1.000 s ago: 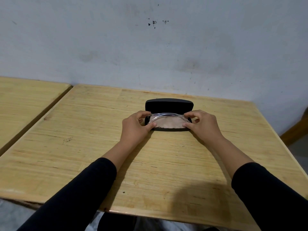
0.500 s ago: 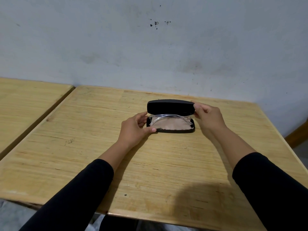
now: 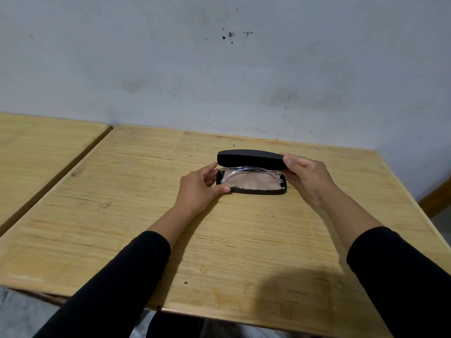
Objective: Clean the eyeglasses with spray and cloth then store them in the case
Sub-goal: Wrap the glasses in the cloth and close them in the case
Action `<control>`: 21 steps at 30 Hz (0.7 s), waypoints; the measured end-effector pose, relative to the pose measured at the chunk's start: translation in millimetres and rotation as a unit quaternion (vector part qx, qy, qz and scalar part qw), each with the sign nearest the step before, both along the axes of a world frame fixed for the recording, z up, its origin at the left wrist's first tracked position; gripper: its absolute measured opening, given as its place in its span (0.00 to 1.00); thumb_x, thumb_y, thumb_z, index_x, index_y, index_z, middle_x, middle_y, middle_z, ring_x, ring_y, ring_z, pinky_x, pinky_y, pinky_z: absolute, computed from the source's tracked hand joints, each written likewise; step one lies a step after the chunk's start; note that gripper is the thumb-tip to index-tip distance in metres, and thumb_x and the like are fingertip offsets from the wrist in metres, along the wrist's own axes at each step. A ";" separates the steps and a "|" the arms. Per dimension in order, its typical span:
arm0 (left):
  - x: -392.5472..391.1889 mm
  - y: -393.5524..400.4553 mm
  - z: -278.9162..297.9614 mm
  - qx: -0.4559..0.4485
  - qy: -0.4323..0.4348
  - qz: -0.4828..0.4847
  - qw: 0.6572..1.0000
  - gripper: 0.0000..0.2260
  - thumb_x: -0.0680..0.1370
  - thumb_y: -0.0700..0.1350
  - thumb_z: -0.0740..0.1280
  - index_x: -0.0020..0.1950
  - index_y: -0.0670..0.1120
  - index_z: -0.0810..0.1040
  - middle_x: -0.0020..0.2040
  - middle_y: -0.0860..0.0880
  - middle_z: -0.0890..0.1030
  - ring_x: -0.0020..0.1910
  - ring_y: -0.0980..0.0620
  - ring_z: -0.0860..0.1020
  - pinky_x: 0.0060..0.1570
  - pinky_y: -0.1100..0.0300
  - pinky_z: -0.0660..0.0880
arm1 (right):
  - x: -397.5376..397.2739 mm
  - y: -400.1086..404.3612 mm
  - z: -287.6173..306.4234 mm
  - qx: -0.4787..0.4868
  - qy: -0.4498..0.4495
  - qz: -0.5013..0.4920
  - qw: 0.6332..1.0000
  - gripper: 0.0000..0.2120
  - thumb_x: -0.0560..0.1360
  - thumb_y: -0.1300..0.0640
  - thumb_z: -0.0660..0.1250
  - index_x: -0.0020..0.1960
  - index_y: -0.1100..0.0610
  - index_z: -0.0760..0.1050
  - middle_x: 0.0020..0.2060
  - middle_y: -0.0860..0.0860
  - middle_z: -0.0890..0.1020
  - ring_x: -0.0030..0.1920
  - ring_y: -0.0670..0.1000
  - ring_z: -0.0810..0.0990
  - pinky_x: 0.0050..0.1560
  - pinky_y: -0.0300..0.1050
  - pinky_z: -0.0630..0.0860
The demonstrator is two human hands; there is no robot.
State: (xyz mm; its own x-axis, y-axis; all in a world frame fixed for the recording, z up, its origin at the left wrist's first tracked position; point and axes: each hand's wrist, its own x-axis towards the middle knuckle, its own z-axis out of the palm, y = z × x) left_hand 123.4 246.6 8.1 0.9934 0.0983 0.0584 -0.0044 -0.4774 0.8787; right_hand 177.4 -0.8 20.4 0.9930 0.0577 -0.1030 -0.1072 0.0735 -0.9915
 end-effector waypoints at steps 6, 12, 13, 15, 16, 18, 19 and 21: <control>-0.1 -1.4 0.3 0.010 0.001 0.005 1.000 0.35 0.67 0.44 0.76 0.71 0.46 0.65 0.64 0.46 0.76 0.60 0.52 0.77 0.64 0.61 0.68 | -9.8 -2.5 4.0 -0.039 -0.032 0.028 0.998 0.09 0.74 0.60 0.67 0.53 0.53 0.81 0.52 0.54 0.84 0.54 0.53 0.82 0.60 0.49 0.75; -1.1 -2.0 0.8 0.016 -0.001 0.006 1.000 0.35 0.67 0.44 0.76 0.71 0.46 0.65 0.64 0.45 0.76 0.60 0.51 0.77 0.62 0.62 0.68 | -19.4 -1.7 3.8 -0.055 -0.058 0.032 0.996 0.09 0.75 0.60 0.67 0.53 0.51 0.81 0.51 0.56 0.84 0.52 0.55 0.83 0.53 0.47 0.78; -1.3 -2.3 1.1 0.018 -0.002 0.006 1.000 0.34 0.67 0.44 0.75 0.71 0.46 0.65 0.64 0.45 0.76 0.60 0.51 0.77 0.62 0.63 0.68 | -20.4 -1.8 3.7 -0.065 -0.064 0.031 0.995 0.10 0.75 0.60 0.67 0.54 0.51 0.81 0.51 0.56 0.84 0.52 0.54 0.83 0.51 0.44 0.78; -1.7 -2.7 1.7 0.019 -0.007 0.006 1.000 0.34 0.67 0.44 0.75 0.70 0.45 0.65 0.63 0.45 0.77 0.60 0.51 0.77 0.62 0.63 0.67 | -21.5 -2.3 2.3 -0.093 -0.078 0.027 0.992 0.10 0.75 0.60 0.67 0.54 0.50 0.80 0.52 0.55 0.84 0.52 0.53 0.82 0.50 0.42 0.78; -1.9 -2.7 2.0 0.018 -0.007 0.007 1.000 0.34 0.67 0.43 0.75 0.70 0.45 0.66 0.63 0.44 0.77 0.59 0.51 0.77 0.62 0.63 0.67 | -21.9 -2.6 1.5 -0.107 -0.085 0.029 0.990 0.11 0.74 0.60 0.68 0.53 0.49 0.81 0.52 0.54 0.83 0.53 0.53 0.82 0.53 0.44 0.78; -2.2 -2.9 2.8 0.015 -0.005 0.006 1.000 0.34 0.67 0.43 0.75 0.70 0.45 0.66 0.63 0.45 0.77 0.59 0.51 0.77 0.62 0.63 0.68 | -22.9 -3.2 0.7 -0.126 -0.096 0.029 0.987 0.11 0.74 0.60 0.68 0.52 0.46 0.81 0.54 0.53 0.83 0.55 0.52 0.81 0.57 0.47 0.76; -2.7 -3.0 3.3 0.014 -0.005 0.004 1.000 0.33 0.67 0.43 0.75 0.70 0.46 0.67 0.63 0.45 0.77 0.60 0.51 0.77 0.62 0.64 0.68 | -23.8 -3.5 0.8 -0.136 -0.101 0.028 0.985 0.12 0.74 0.60 0.68 0.53 0.45 0.80 0.54 0.52 0.83 0.56 0.51 0.80 0.58 0.45 0.76; -4.0 -3.3 4.8 0.016 -0.009 0.001 1.000 0.32 0.68 0.42 0.75 0.69 0.48 0.68 0.63 0.45 0.77 0.59 0.52 0.77 0.60 0.65 0.67 | -27.5 -4.6 2.1 -0.169 -0.109 0.031 0.979 0.14 0.74 0.61 0.67 0.56 0.47 0.79 0.56 0.51 0.81 0.57 0.48 0.78 0.57 0.38 0.74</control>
State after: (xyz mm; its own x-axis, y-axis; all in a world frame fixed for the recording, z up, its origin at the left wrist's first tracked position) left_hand 119.3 243.3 13.0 0.9920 0.0976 0.0796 -0.0195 -0.5060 0.8623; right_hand 150.0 -5.4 22.5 0.9892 0.1169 0.0882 0.1165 -0.2630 -0.9577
